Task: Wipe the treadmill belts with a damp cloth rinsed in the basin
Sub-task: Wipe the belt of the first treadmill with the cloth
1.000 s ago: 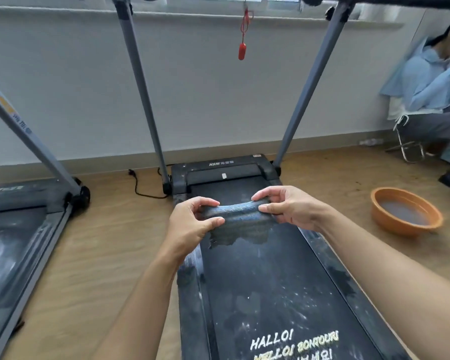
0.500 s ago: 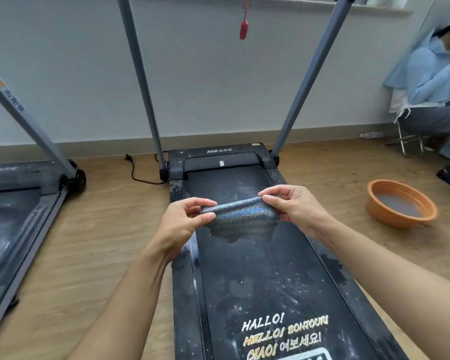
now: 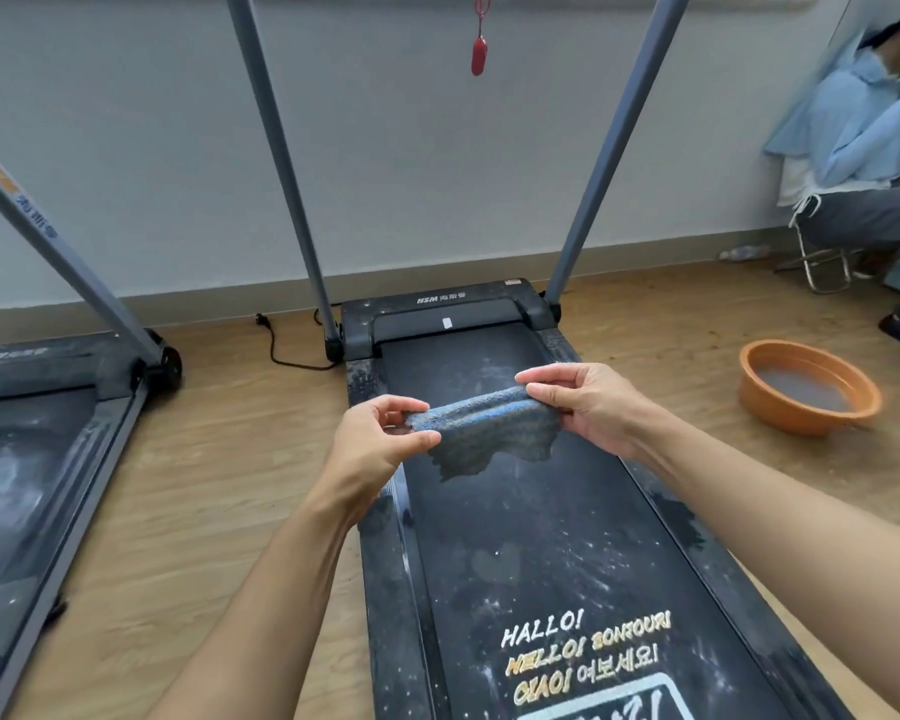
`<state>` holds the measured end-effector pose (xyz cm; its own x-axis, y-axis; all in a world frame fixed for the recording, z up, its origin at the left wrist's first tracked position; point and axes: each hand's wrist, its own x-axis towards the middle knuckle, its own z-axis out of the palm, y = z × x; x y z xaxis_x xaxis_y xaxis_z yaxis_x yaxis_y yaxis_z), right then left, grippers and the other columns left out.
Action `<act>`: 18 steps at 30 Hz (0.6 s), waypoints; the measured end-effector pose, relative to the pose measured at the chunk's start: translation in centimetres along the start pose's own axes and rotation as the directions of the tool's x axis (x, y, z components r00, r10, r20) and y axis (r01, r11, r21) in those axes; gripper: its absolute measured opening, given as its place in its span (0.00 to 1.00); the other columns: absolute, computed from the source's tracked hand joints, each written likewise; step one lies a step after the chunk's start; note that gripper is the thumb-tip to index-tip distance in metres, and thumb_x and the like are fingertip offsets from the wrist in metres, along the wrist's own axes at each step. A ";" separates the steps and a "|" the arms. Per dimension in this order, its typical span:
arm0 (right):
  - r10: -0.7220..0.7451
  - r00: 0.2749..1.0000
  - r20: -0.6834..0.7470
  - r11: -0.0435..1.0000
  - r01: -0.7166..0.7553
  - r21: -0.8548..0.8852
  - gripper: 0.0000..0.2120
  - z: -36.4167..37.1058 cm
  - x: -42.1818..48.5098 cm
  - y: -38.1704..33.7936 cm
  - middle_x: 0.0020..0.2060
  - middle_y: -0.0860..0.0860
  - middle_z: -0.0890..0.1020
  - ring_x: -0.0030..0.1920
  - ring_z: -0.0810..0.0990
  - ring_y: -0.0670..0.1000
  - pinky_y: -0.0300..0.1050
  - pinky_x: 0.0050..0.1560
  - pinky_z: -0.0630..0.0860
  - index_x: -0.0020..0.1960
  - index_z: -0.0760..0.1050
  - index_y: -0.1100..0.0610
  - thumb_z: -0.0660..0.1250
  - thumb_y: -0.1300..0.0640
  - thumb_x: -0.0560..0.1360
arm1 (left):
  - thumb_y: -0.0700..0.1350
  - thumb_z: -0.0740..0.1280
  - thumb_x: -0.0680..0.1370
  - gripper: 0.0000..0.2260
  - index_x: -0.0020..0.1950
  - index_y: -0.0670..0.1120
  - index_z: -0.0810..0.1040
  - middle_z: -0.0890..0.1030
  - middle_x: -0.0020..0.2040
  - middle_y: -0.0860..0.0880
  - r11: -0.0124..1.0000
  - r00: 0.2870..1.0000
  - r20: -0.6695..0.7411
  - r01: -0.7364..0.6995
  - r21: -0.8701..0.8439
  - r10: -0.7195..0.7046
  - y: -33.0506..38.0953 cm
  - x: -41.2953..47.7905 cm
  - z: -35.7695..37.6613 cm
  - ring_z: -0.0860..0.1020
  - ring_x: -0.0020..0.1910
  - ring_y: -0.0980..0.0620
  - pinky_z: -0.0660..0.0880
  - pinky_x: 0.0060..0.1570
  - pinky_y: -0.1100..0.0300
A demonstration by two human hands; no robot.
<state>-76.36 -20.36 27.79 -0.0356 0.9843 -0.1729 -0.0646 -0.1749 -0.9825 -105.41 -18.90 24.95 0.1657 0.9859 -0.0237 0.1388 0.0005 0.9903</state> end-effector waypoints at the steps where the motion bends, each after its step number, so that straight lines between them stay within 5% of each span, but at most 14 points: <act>1: 0.003 0.999 0.039 1.000 -0.004 0.022 0.11 0.0 -0.1 0.0 0.54 0.61 0.87 0.54 0.85 0.56 0.49 0.59 0.84 0.59 0.85 0.61 0.73 0.66 0.77 | 0.36 0.81 0.71 0.14 0.52 0.48 0.86 0.87 0.45 0.45 0.999 1.000 -0.018 -0.013 0.043 0.014 -0.2 0.0 -0.2 0.83 0.44 0.51 0.79 0.47 0.61; 4: -0.009 0.996 0.090 1.000 0.009 0.003 0.14 0.0 -0.2 0.2 0.55 0.61 0.86 0.52 0.85 0.55 0.51 0.60 0.81 0.63 0.83 0.60 0.71 0.68 0.78 | 0.34 0.76 0.76 0.10 0.51 0.49 0.86 0.88 0.43 0.47 0.994 0.999 -0.024 -0.032 0.104 0.035 -0.7 -0.1 -0.6 0.84 0.43 0.52 0.79 0.48 0.60; 10: -0.071 0.990 -0.123 0.995 0.061 -0.085 0.09 1.1 1.0 1.7 0.48 0.60 0.88 0.47 0.86 0.55 0.51 0.54 0.85 0.56 0.85 0.59 0.76 0.64 0.76 | 0.41 0.74 0.80 0.05 0.46 0.50 0.85 0.86 0.43 0.45 0.978 0.990 -0.083 -0.094 0.188 0.111 -2.1 0.6 -1.1 0.81 0.41 0.56 0.78 0.49 0.57; 15: -0.133 0.972 -0.193 0.983 0.104 -0.149 0.07 1.4 1.5 1.8 0.41 0.52 0.88 0.40 0.85 0.49 0.44 0.44 0.85 0.53 0.86 0.59 0.78 0.60 0.75 | 0.50 0.67 0.81 0.06 0.51 0.50 0.81 0.84 0.57 0.50 0.989 0.993 -0.036 -0.111 0.103 0.115 -2.1 0.6 -0.6 0.80 0.56 0.53 0.75 0.61 0.56; 18: -0.165 0.961 -0.224 0.978 0.131 -0.159 0.05 1.6 1.7 2.5 0.41 0.50 0.88 0.39 0.83 0.44 0.37 0.42 0.81 0.50 0.87 0.56 0.78 0.57 0.75 | 0.47 0.63 0.84 0.08 0.46 0.46 0.75 0.80 0.42 0.55 0.987 0.995 0.006 -0.099 -0.126 0.100 -1.2 0.1 0.3 0.75 0.41 0.52 0.74 0.44 0.56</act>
<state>-78.15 -19.19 25.20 0.1994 0.9797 -0.0196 0.0910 -0.0385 -0.9951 -105.29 -18.88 23.73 0.1846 0.9800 0.0747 -0.0020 -0.0756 0.9971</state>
